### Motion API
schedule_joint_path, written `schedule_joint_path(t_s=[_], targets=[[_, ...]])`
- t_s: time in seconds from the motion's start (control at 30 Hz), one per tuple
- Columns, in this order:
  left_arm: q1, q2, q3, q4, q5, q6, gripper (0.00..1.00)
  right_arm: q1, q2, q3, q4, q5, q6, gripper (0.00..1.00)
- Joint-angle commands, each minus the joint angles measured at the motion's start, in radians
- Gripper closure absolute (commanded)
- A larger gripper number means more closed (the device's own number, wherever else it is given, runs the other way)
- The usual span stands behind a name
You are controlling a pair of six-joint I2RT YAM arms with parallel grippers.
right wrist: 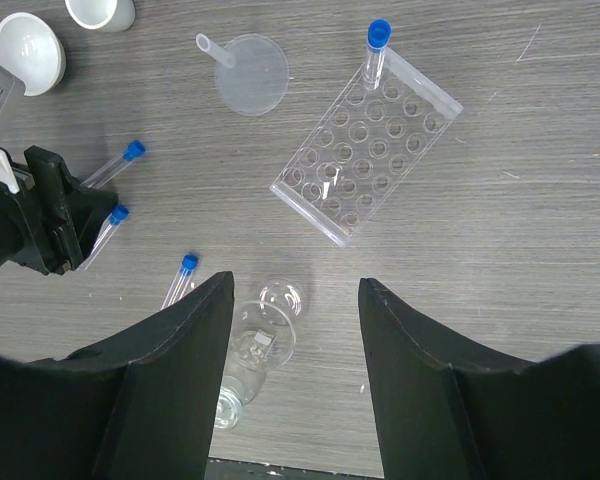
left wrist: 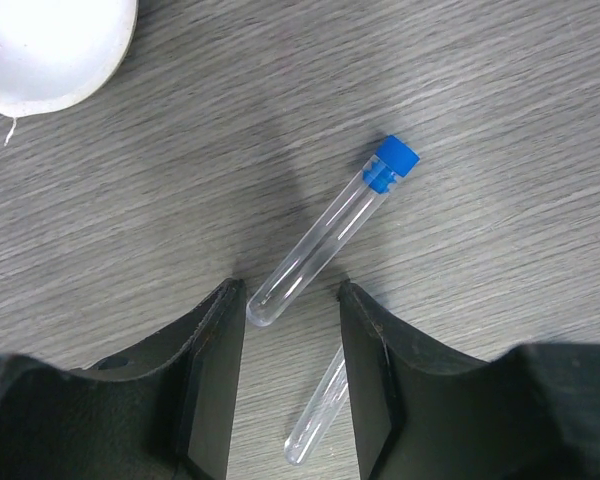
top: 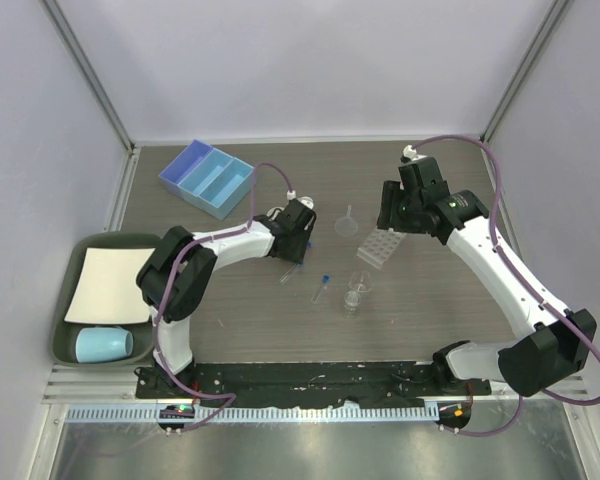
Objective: Organize the chemistry lab equipment
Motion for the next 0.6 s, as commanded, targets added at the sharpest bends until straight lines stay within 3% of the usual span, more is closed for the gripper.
schedule_joint_path(t_s=[0.0, 0.3, 0.4, 0.5, 0.57], targets=[[0.000, 0.063, -0.030, -0.044, 0.018, 0.040, 0.54, 0.004, -0.041, -0.003, 0.033, -0.005, 0.000, 0.42], [-0.002, 0.115, -0.001, -0.053, 0.024, 0.058, 0.56, 0.005, -0.047, -0.009, 0.036, -0.009, -0.002, 0.42], [-0.006, 0.120, -0.005, -0.053, 0.031, 0.054, 0.68, 0.005, -0.050, -0.014, 0.038, -0.005, -0.003, 0.42], [-0.012, 0.117, -0.020, -0.050, 0.023, 0.043, 0.72, 0.004, -0.055, -0.014, 0.036, -0.006, -0.002, 0.41], [-0.019, 0.114, -0.027, -0.050, 0.020, 0.040, 0.80, 0.005, -0.057, -0.012, 0.036, -0.006, -0.002, 0.42]])
